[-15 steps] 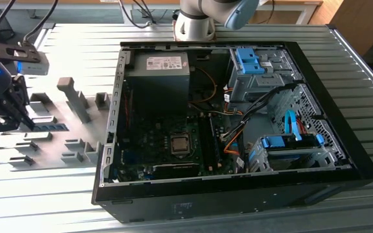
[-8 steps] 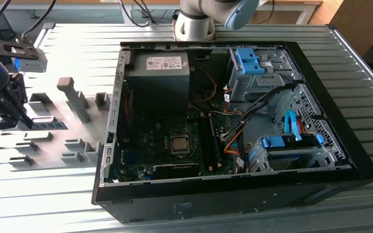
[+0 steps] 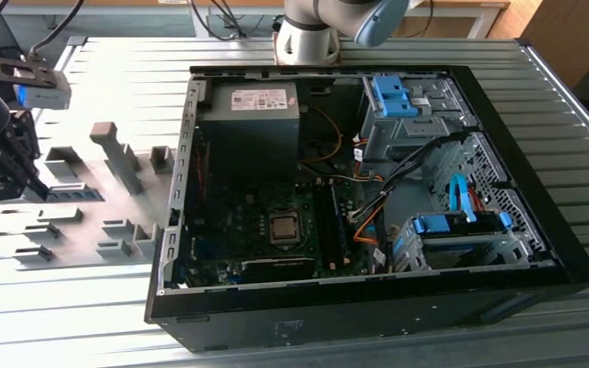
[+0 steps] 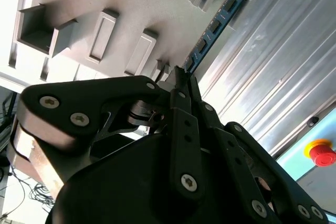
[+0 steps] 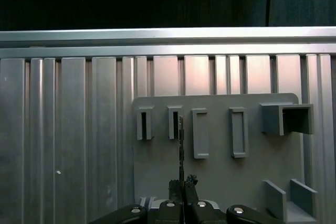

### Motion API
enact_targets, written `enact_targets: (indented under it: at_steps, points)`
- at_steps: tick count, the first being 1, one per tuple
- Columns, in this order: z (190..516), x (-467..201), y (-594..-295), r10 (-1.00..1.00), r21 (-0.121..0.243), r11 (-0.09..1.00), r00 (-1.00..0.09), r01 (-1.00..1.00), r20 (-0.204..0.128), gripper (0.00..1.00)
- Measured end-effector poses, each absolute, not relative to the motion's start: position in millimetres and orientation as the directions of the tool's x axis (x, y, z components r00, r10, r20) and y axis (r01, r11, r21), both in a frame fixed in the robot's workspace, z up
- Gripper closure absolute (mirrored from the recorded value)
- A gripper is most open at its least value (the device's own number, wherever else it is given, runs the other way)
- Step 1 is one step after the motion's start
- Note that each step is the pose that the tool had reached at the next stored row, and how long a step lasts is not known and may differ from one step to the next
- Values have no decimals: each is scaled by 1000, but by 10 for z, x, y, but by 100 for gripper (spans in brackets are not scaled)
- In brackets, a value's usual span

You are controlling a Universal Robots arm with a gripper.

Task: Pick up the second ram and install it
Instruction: 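Pick up the second ram and move it above second insertion slot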

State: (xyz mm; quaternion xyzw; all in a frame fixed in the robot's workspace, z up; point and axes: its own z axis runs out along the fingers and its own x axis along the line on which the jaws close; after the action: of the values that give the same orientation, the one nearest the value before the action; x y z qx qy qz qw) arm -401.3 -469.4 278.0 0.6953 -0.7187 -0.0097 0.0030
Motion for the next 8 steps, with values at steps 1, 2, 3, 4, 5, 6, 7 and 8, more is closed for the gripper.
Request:
enact_targets:
  at_steps: [1,2,3,4,5,6,7,8]
  points:
    - [2791,-4012,-4694,-999,18,33,-33,-999,-9,86]
    - [2801,-4012,-4694,-999,18,33,-33,-999,-9,86]
    - [2811,-4013,-4693,-999,18,33,-33,-999,-9,86]
    - [2821,-4012,-4693,-999,18,33,-33,-999,-9,86]
    - [2830,-4012,-4694,-999,18,33,-33,-999,-9,86]
    - [2840,-4012,-4693,-999,18,33,-33,-999,-9,86]
    - [2851,-4013,-4693,-999,18,33,-33,-999,-9,86]
    - [2861,-4012,-4693,-999,18,33,-33,-999,-9,86]
